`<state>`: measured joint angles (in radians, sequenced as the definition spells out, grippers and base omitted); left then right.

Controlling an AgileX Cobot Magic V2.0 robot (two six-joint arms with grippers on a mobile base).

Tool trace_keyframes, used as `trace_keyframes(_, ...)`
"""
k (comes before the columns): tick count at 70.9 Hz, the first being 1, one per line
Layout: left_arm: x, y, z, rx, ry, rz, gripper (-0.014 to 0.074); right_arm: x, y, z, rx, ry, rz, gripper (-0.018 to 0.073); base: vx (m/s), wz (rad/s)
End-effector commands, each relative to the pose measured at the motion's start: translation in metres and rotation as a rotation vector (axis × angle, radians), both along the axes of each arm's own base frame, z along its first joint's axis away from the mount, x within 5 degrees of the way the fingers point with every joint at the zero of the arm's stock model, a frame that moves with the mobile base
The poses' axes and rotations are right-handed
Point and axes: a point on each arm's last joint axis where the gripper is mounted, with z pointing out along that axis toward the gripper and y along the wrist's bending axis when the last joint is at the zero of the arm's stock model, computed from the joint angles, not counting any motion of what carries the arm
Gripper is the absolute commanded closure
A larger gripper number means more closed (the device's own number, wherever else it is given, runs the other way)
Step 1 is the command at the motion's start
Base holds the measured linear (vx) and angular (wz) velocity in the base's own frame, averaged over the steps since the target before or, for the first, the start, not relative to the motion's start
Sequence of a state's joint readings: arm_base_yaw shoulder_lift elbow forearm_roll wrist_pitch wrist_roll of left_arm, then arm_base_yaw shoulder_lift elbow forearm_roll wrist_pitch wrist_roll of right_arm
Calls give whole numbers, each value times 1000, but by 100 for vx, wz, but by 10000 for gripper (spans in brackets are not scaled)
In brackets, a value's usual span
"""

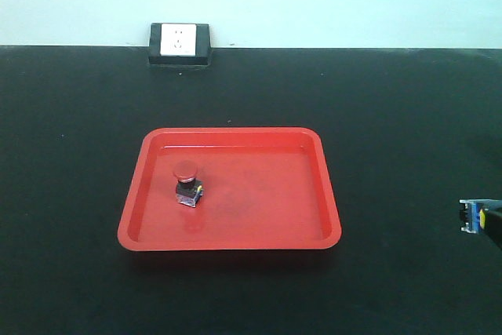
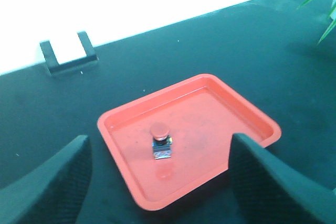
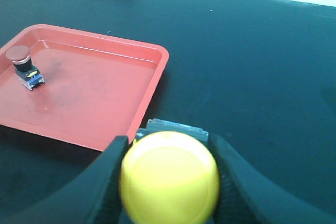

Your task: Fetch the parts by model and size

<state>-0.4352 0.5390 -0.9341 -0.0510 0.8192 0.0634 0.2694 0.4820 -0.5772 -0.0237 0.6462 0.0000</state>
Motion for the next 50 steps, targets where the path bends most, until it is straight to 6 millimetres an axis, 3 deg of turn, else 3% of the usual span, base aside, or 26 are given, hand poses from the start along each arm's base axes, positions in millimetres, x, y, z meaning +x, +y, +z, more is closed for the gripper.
trace_keyframes(1,-10,3,1,-55,-119,-16,73,3,0,15,12,-99,2,568,0,0)
trace_keyframes(31,-45,17,-68,-175,-223,-29,73,3,0,15,12,-99,2,568,0,0)
trace_keyframes(50,-47,18,-76,-172,-221,-28,73,3,0,17,15,-117,2,568,0,0)
